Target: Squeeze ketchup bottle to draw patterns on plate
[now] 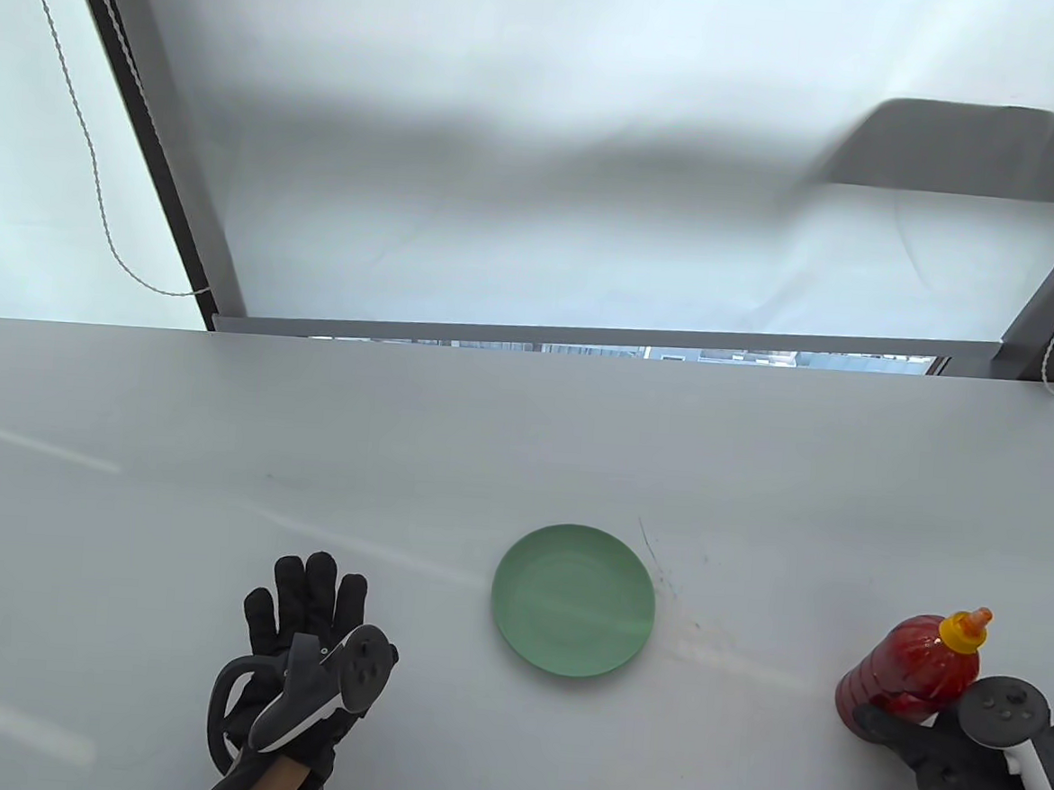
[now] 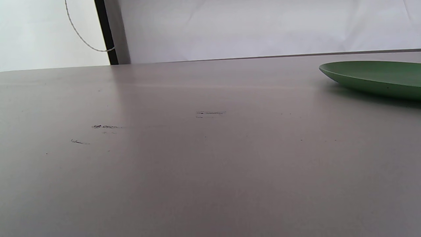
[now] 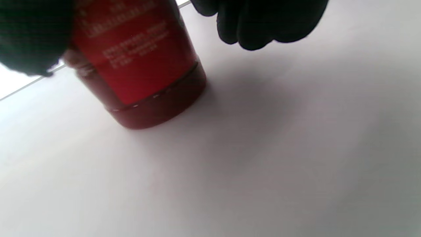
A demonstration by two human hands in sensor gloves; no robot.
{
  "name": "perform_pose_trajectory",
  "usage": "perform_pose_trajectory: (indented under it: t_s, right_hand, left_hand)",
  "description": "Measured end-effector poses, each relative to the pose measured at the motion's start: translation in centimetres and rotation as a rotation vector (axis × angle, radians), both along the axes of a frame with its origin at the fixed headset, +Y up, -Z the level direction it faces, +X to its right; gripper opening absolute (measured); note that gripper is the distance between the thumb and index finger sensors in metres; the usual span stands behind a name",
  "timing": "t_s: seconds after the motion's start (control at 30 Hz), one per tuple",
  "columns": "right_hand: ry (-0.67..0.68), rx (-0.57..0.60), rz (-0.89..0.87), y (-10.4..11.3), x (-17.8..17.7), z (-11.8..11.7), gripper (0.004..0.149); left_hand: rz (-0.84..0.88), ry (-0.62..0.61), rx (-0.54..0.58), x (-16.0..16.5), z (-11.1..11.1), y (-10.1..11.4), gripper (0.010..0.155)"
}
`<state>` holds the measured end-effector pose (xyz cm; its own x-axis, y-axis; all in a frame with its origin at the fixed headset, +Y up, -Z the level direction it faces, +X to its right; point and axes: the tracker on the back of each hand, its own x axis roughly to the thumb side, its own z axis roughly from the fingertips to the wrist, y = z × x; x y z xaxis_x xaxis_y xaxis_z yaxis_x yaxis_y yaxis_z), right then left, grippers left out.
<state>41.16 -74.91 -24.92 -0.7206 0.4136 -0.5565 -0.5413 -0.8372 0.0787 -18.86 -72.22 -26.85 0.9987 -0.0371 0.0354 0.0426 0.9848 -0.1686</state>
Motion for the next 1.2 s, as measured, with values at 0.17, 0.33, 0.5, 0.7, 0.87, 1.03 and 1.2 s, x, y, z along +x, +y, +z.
perform_pose_trajectory:
  t_s: [0.17, 0.33, 0.5, 0.7, 0.87, 1.03, 1.2]
  right_hand:
    - [-0.010, 0.110, -0.173, -0.8, 0.3, -0.6, 0.131]
    - [-0.010, 0.262, -0.279, -2.1, 0.1, -1.2, 0.121]
    - [0.018, 0.291, -0.244, -2.1, 0.0, -2.2, 0.121]
    - [0.006, 0.394, -0.296, -2.3, 0.2, -2.8, 0.103]
    - [-0.032, 0.494, -0.323, -1.7, -0.2, -2.6, 0.101]
    - [0.026, 0.615, -0.343, -0.2, -1.6, -2.9, 0.101]
    - [0.169, 0.741, -0.431, 2.1, -4.2, -3.1, 0.101]
  left_hand:
    - [0.004, 0.007, -0.015, -0.1, -0.3, -0.3, 0.080]
    - [-0.009, -0.002, -0.020, 0.1, -0.3, -0.5, 0.079]
    - [-0.020, -0.010, -0.026, 0.3, -0.4, -0.8, 0.078]
    - [-0.024, -0.032, -0.024, 0.6, -0.4, -0.9, 0.078]
    - [0.002, -0.043, 0.004, 0.5, -0.3, -0.7, 0.077]
    - [0.017, -0.051, 0.008, 0.5, -0.3, -0.5, 0.077]
    - [0.005, -0.118, 0.050, 1.8, -0.1, 0.5, 0.077]
